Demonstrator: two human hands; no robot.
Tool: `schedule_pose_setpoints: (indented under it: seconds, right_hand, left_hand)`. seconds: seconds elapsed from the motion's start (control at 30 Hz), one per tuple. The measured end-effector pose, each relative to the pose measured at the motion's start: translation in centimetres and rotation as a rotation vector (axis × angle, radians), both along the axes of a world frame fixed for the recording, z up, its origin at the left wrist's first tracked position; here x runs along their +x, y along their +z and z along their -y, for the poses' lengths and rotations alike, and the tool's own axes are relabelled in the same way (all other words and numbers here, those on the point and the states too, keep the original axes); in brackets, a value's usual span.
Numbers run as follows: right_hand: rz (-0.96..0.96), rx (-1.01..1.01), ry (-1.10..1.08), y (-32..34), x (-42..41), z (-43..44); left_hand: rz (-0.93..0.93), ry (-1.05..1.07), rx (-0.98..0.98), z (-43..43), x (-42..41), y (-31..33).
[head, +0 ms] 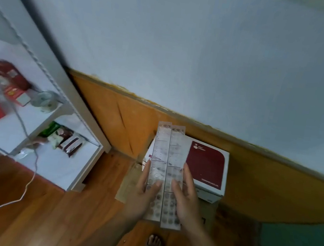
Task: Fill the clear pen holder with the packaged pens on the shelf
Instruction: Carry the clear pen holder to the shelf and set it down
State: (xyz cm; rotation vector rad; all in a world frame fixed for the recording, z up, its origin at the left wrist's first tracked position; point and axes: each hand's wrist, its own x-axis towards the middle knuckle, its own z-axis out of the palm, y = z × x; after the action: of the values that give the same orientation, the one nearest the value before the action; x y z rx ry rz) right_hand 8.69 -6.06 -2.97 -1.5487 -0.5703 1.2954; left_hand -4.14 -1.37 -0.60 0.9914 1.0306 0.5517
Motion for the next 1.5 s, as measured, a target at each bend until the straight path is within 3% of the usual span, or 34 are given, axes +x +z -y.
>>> schedule_pose_setpoints:
  seconds: [0.17, 0.37, 0.87, 1.17, 1.3, 1.5]
  right_hand:
    - [-0.094, 0.031, 0.135, 1.0, -3.7, -2.0]
    - [-0.038, 0.1, 0.435, 3.6, -11.8, -3.8]
    - [-0.133, 0.216, 1.093, 7.2, -45.9, 5.1]
    - [-0.111, 0.122, 1.405, 6.4, -61.9, 13.3]
    - [-0.039, 0.079, 1.523, 5.1, -67.7, 13.5]
    - [-0.147, 0.029, 1.665, 3.9, -77.9, 10.1]
  left_hand:
    - [-0.031, 0.205, 0.007, 0.1, -4.6, 1.2]
    - [-0.074, 0.478, 0.067, 1.7, -12.5, 3.6]
    - [-0.081, 1.236, 0.21, 19.6, -41.7, 6.7]
    - [-0.063, 1.578, 0.163, 30.1, -54.7, 5.1]
    - [-0.065, 1.694, 0.119, 31.0, -58.7, 4.2]
    - [-0.087, 1.84, 0.099, 28.2, -66.8, 3.0]
